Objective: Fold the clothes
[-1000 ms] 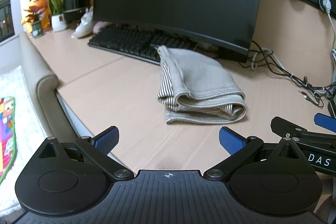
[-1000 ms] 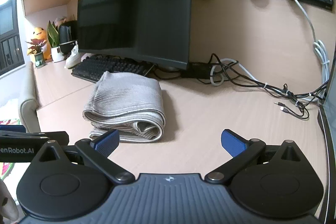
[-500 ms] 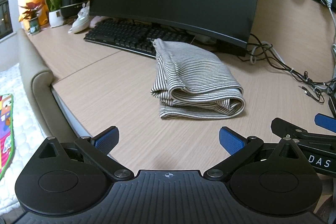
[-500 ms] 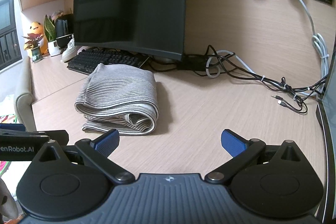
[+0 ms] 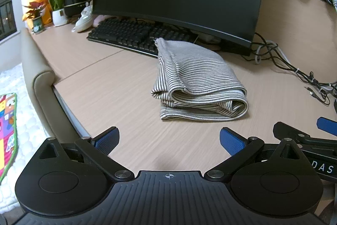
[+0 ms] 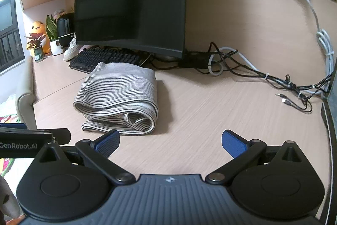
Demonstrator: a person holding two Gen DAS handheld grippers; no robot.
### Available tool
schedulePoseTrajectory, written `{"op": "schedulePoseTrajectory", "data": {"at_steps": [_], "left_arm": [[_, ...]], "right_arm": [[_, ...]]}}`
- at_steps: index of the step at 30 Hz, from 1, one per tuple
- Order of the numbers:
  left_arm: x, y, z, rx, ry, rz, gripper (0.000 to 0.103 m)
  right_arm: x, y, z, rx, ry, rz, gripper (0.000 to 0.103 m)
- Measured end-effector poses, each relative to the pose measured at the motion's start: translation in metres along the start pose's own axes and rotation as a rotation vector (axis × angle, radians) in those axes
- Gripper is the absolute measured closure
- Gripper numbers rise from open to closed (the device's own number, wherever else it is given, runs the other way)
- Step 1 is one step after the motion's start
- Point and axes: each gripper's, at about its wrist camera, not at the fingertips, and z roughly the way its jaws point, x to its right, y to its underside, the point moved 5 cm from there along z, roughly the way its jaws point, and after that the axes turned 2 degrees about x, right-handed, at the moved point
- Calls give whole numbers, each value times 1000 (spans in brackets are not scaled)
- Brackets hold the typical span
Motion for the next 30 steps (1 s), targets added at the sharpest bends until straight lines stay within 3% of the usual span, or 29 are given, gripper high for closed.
{"op": "schedulePoseTrajectory", "data": {"at_steps": [11,30], "left_arm": [[-12,8,-2,-25,-41,-10,0],[-21,8,-7,-6,-42,-14,0]], "right_arm": [[-11,10,7,-64,-80,-8,0],[-22,8,6,-51,-77,-20,0]]}}
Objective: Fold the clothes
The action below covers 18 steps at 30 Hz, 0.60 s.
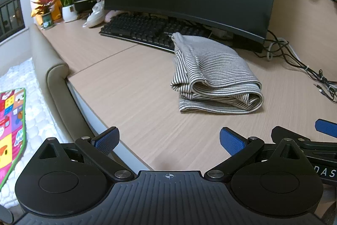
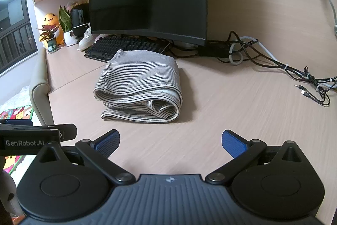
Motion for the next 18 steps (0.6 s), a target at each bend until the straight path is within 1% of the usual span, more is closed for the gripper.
{"op": "schedulePoseTrajectory", "data": {"at_steps": [18], "left_arm": [[-7,-6,0,15,12,-12,0]], "right_arm": [[-6,-4,-1,20,-1,-8,0]]}}
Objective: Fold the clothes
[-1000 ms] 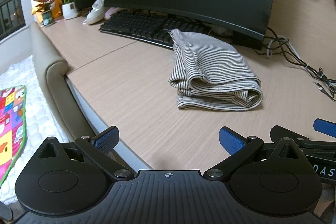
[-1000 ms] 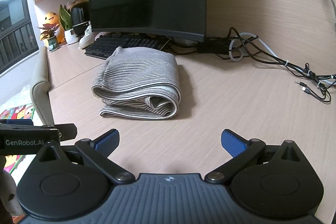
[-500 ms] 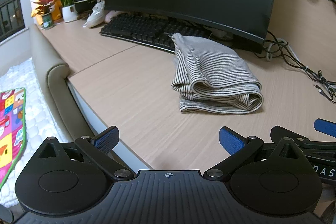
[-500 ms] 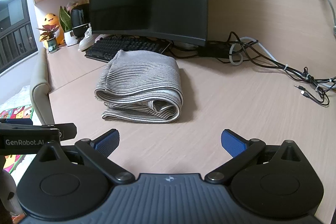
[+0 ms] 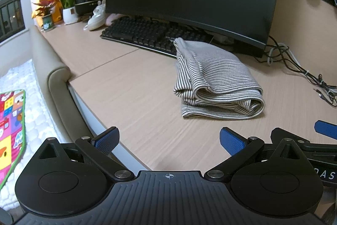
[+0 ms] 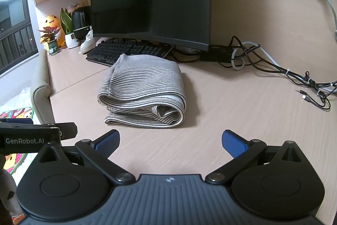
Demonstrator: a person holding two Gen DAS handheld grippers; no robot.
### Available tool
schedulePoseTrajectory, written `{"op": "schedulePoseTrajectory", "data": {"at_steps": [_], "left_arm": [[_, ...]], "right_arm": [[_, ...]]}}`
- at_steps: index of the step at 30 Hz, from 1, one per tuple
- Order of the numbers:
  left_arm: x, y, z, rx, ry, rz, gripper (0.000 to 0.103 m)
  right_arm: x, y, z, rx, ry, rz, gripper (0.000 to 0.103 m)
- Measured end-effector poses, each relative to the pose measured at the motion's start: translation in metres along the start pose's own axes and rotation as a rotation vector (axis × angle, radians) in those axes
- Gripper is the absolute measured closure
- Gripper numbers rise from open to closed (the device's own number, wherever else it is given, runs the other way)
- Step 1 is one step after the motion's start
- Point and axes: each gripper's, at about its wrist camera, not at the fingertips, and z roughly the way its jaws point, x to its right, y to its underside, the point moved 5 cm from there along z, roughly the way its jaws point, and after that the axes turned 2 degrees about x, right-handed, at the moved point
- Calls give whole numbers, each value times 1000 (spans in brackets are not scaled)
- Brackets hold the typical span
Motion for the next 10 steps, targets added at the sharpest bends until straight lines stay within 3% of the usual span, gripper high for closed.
{"op": "schedulePoseTrajectory", "data": {"at_steps": [6,10], "left_arm": [[-1,-9,4,4,21,0,0],[-8,-24,11,52,41,6,0]], "right_arm": [[-1,-7,3,7,-4,-8,0],[0,-17,5,25,11,-3,0]]}}
